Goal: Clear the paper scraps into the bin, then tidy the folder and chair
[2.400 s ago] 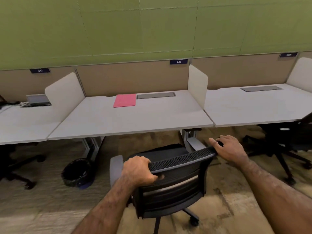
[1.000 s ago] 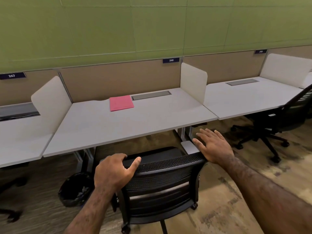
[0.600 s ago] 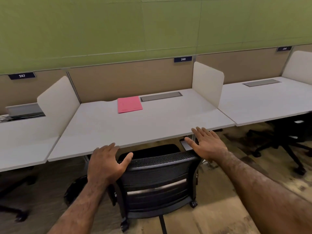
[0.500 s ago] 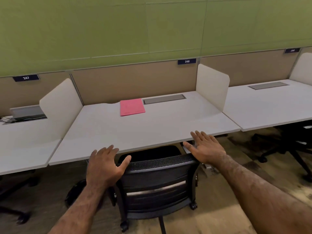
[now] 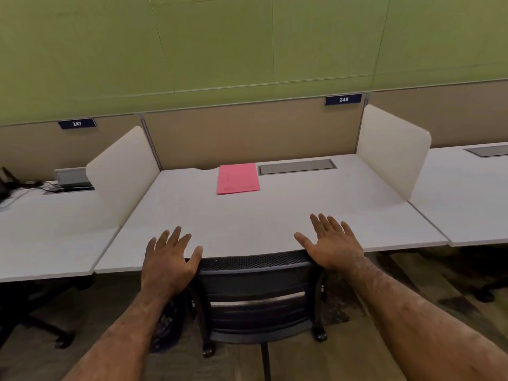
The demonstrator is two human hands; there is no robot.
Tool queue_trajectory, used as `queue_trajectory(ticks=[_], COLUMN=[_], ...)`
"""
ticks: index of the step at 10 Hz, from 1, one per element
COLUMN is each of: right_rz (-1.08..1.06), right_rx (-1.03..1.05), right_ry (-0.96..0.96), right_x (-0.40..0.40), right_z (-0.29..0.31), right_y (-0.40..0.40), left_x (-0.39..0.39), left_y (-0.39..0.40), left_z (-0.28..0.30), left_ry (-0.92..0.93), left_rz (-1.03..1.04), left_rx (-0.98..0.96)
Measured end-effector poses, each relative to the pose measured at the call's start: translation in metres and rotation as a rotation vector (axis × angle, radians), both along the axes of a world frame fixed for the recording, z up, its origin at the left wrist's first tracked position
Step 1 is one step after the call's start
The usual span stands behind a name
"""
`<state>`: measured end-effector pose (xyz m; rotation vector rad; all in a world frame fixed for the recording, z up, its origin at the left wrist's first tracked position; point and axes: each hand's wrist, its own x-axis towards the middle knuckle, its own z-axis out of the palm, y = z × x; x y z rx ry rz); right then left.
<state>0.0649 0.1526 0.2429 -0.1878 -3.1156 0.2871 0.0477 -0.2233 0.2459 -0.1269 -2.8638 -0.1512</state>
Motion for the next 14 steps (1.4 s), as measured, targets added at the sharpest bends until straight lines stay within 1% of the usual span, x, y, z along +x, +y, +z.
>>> queue_trajectory(ticks=[1,2,3,4,6,8,10,12,13,14], right_rz=[0.010,0.019,0.011,0.006,-0.004,-0.011,-0.077,-0.118,-0.091,-0.038], right_rx=[-0.006,-0.006,-0.004,-0.011,-0.029,-0.027,-0.004,0.064,0.072,0.003], right_ry=[0.019,0.025,0.061,0.081,0.097,0.175,0.218,0.241,0.263,0.274], right_x=[-0.017,-0.030,-0.041,-0.051,-0.066,-0.074,-0.077,-0.073,-0.069,-0.069], right_z=[0.003,0.005,0.005,0.006,0.007,0.012,0.016,0.021,0.023,0.036], right_y=[-0.003,-0.004,-0.007,-0.008,-0.010,-0.018,-0.031,-0.045,-0.047,-0.058], left_x=[-0.013,-0.024,-0.034,-0.045,-0.059,-0.077,-0.092,-0.099,-0.098,-0.098], left_y=[-0.002,-0.002,-0.001,0.000,-0.001,-0.006,-0.016,-0.031,-0.035,-0.033], left_z=[-0.001,-0.002,-0.002,-0.003,-0.003,0.000,0.003,0.004,0.006,0.016], left_ry=[-0.027,-0.034,-0.023,-0.036,-0.016,-0.009,-0.003,-0.072,-0.104,-0.066], left_rz=[0.031,0.060,0.109,0.107,0.090,0.034,0.007,-0.020,-0.041,-0.064], left_rx=[-0.054,-0.034,0.040,0.064,0.130,0.206,0.230,0.358,0.372,0.315])
